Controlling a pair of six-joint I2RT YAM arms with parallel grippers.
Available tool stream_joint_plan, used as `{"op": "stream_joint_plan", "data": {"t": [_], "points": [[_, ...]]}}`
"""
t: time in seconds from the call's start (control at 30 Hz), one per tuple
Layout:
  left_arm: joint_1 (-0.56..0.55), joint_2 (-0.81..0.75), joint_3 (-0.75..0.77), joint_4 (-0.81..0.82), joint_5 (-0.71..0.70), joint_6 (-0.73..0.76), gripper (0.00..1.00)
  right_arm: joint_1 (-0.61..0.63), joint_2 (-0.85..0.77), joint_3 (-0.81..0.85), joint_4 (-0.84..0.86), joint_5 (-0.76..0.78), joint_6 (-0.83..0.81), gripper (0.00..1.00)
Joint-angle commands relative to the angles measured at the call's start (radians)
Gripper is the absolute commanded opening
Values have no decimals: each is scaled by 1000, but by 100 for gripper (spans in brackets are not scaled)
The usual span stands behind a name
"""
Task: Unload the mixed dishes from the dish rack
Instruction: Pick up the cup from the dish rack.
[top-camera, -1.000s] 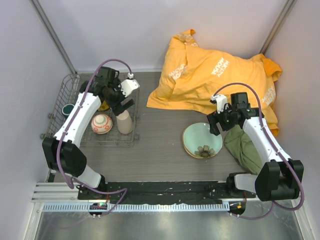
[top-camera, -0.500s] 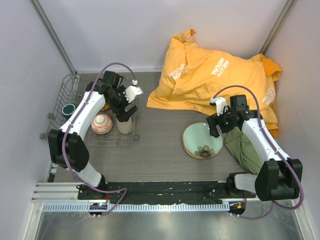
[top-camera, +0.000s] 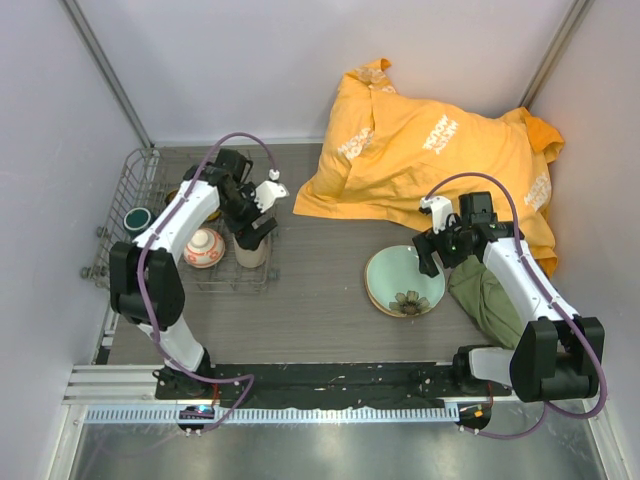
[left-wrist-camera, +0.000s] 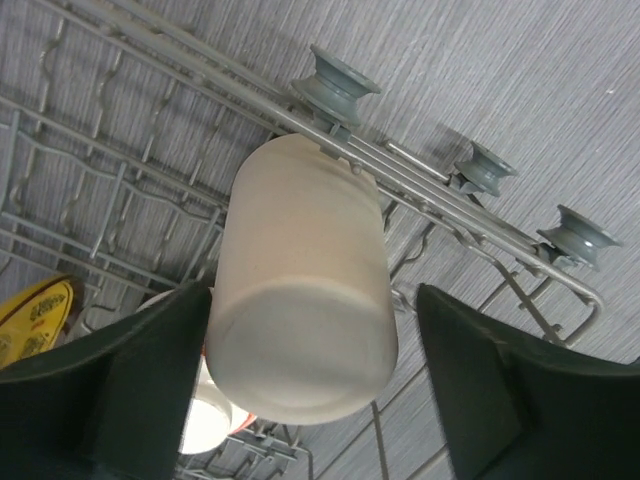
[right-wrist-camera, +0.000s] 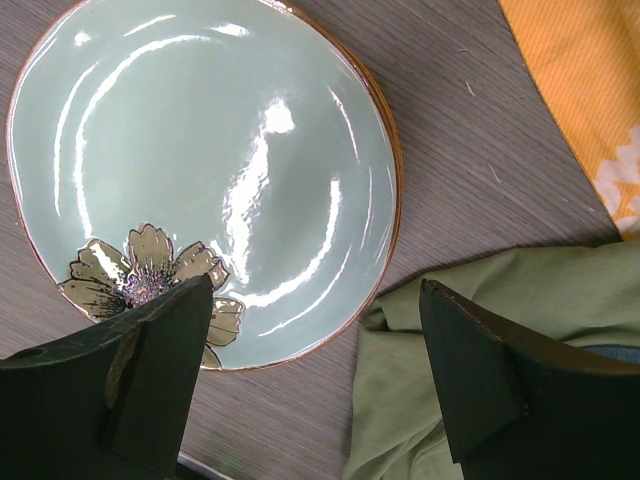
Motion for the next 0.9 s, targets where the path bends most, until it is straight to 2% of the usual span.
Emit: {"op": "stream_joint_plan", "data": {"t": [0.0,0.03,0.07,0.13,0.17,0.27,0.43,0.47,0.57,0.73,0.87], "points": [[3,28,37,-23,11,6,79,4,-11,1,24,10,-3,88],[3,34,54,-40,13,5,75,4,-13,0,24,10,-3,88],[3,40,63,-50,16,5,64,4,-11,0,24,10,-3,88],[3,60,92,-87,20,6,53,5,-13,3,25,8,-3,88],[6,66,103,-99,23,8,42,4,-13,3,25,8,-3,88],[6,84,149,-161,48,8,29,4,-16,0,25,7,-5,88],[11,55,206,-213,62,13,15,4,-11,0,24,-2,-6,88],[12,48,214,-222,62,16,8,4,-11,3,25,-3,-3,88],[17,15,251,-248,53,26,0,4,-8,12,25,-9,-2,88],[29,-31,345,-305,50,37,0,8,-8,50,15,-30,6,88],[48,-98,392,-291,106,-27,0,22,-11,136,9,-113,39,88]]}}
